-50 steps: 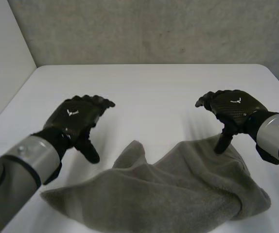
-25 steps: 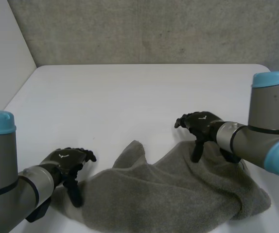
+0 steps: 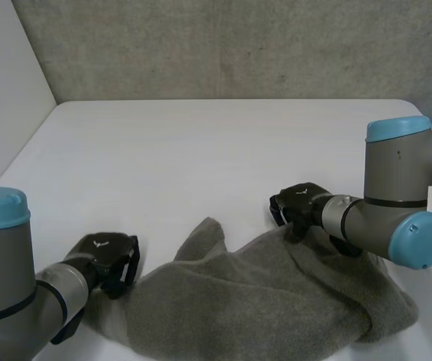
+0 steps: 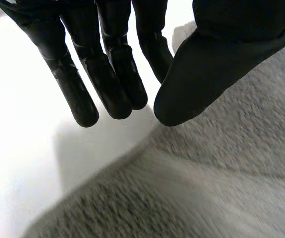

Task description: Fold the towel.

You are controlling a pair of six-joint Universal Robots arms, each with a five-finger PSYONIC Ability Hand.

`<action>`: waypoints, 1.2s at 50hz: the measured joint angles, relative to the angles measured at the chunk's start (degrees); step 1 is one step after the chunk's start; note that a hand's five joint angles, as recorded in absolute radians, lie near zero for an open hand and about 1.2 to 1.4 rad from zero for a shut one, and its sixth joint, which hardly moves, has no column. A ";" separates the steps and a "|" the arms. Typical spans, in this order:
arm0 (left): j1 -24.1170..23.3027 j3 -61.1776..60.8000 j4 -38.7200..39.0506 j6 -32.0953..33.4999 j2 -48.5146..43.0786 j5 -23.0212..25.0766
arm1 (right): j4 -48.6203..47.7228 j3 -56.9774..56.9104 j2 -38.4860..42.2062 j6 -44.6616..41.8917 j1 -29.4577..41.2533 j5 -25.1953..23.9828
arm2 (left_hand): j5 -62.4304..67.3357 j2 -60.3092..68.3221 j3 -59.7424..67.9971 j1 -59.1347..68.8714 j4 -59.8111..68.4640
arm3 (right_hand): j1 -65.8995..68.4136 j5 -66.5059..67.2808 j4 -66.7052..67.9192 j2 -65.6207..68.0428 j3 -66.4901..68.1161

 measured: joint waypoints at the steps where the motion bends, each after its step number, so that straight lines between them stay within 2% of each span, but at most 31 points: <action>1: -0.03 0.19 0.48 0.01 0.35 0.00 | -0.03 0.00 -0.22 -0.02 0.00 -0.01 | 0.46 0.52 0.60 0.38 0.55 | 6.03 5.96 5.53 6.16 5.86; 5: -0.14 0.89 2.11 0.06 1.27 0.04 | -0.16 -0.29 -0.75 -0.13 -0.01 -0.03 | 1.05 1.16 1.20 0.86 1.25 | 14.10 15.30 14.88 14.51 14.73; 11: -0.38 4.81 4.97 1.11 1.15 0.10 | 0.00 -4.48 -1.03 -1.60 -0.01 0.69 | 1.05 1.34 1.40 0.90 1.47 | 14.10 15.37 15.25 14.52 14.98; 16: -0.58 11.76 6.23 3.65 -0.70 -0.01 | 1.51 -14.09 -1.27 -3.83 -0.03 3.99 | 1.05 1.15 1.24 0.90 1.38 | 14.10 15.37 15.25 14.52 14.98; 18: -0.69 13.83 5.98 4.48 -1.34 0.00 | 2.71 -17.37 -1.64 -4.24 -0.03 5.08 | -7.65 -10.48 -10.31 -9.06 -8.94 | 14.10 15.37 15.25 14.52 14.98; 21: -1.02 15.80 4.36 5.53 -1.94 0.01 | 5.80 -20.47 -2.85 -4.54 -0.01 6.11 | -38.59 -38.71 -38.30 -38.67 -38.44 | 14.10 15.37 15.25 14.52 14.98; 23: -1.20 15.10 2.86 5.75 -1.77 0.01 | 7.75 -19.67 -4.31 -4.55 0.01 5.94 | -46.34 -47.31 -46.69 -45.63 -46.80 | 14.10 15.37 15.25 14.52 14.98; 27: -1.32 10.97 1.39 5.15 -0.57 0.09 | 8.12 -13.20 -8.73 -4.52 -0.14 4.03 | -51.71 -52.21 -52.20 -50.64 -52.07 | 14.10 15.37 15.25 14.52 14.98; 33: -1.14 4.31 3.45 1.69 0.73 0.21 | 1.64 0.59 -18.22 -4.38 -0.79 0.13 | -52.40 -53.02 -52.93 -51.45 -52.79 | 14.11 15.37 15.25 14.52 14.98; 39: -0.94 2.02 6.74 -1.07 -0.39 0.19 | -2.23 9.00 -25.59 -4.12 -0.87 -1.38 | -52.49 -53.02 -52.93 -51.48 -52.93 | 14.11 15.37 15.25 14.52 14.98; 55: -0.86 4.01 7.89 -1.02 -7.85 -0.01 | -2.30 18.34 -43.48 -3.99 -3.19 -4.44 | -51.66 -52.52 -52.35 -51.19 -52.33 | 14.11 15.37 15.25 14.52 14.98; 59: -0.80 4.28 7.80 -0.92 -9.10 -0.11 | -2.20 19.22 -46.38 -4.00 -5.10 -6.26 | -45.00 -45.87 -45.76 -44.38 -45.85 | 14.11 15.37 15.25 14.52 14.98; 60: -0.78 4.31 7.81 -0.90 -9.25 -0.12 | -2.17 19.36 -46.92 -4.00 -5.64 -6.77 | -41.06 -40.10 -39.90 -39.25 -41.36 | 14.11 15.37 15.25 14.52 14.98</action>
